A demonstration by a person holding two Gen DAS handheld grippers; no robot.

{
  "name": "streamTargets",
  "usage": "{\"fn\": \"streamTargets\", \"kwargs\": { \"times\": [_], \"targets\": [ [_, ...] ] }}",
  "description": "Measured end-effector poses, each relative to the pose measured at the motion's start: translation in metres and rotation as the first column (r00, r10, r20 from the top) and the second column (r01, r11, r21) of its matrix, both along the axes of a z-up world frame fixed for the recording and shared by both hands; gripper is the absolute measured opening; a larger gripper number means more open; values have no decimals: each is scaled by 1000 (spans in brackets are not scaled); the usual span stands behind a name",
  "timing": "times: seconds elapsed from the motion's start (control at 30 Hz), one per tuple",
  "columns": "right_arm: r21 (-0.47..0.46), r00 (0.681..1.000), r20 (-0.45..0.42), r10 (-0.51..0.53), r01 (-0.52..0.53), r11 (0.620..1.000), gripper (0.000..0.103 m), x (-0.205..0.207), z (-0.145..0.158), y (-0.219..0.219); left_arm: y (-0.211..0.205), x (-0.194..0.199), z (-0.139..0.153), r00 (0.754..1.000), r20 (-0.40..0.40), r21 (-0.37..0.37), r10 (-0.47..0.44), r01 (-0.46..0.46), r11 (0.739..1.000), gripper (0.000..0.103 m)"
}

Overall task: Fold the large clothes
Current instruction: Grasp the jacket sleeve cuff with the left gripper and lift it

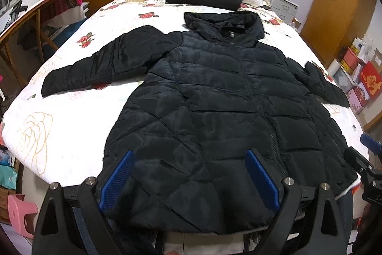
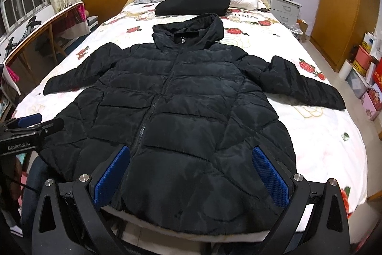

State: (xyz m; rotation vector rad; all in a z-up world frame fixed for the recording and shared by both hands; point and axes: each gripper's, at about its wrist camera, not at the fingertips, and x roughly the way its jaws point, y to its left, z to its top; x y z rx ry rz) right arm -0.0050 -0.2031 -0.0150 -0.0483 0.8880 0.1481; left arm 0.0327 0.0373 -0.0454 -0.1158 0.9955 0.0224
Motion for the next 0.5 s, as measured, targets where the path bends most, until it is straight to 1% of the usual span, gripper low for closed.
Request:
{"fn": "streamTargets", "kwargs": {
  "times": [0.2, 0.3, 0.33, 0.37, 0.43, 0.5],
  "targets": [
    [-21, 1000, -2, 29, -29, 999, 102, 26, -6, 13, 34, 24, -16, 998, -12, -37, 55, -55, 998, 95],
    [-29, 999, -11, 49, -49, 998, 102, 41, -11, 20, 58, 37, -24, 995, -8, -29, 102, -102, 994, 93],
    [-30, 998, -14, 53, -54, 998, 102, 46, -12, 23, 67, 41, -26, 992, -3, -23, 124, -124, 992, 89],
    [-36, 998, -16, 59, -59, 998, 102, 52, -14, 26, 76, 46, -28, 989, -2, -14, 148, -148, 989, 87],
    [-48, 998, -13, 68, -68, 997, 102, 62, -17, 33, 98, 57, -34, 981, -4, 0, 194, -194, 981, 87],
    [-56, 997, -11, 79, -79, 995, 102, 72, -19, 40, 121, 68, -40, 973, -9, -6, 232, -232, 973, 87]
  ]
}}
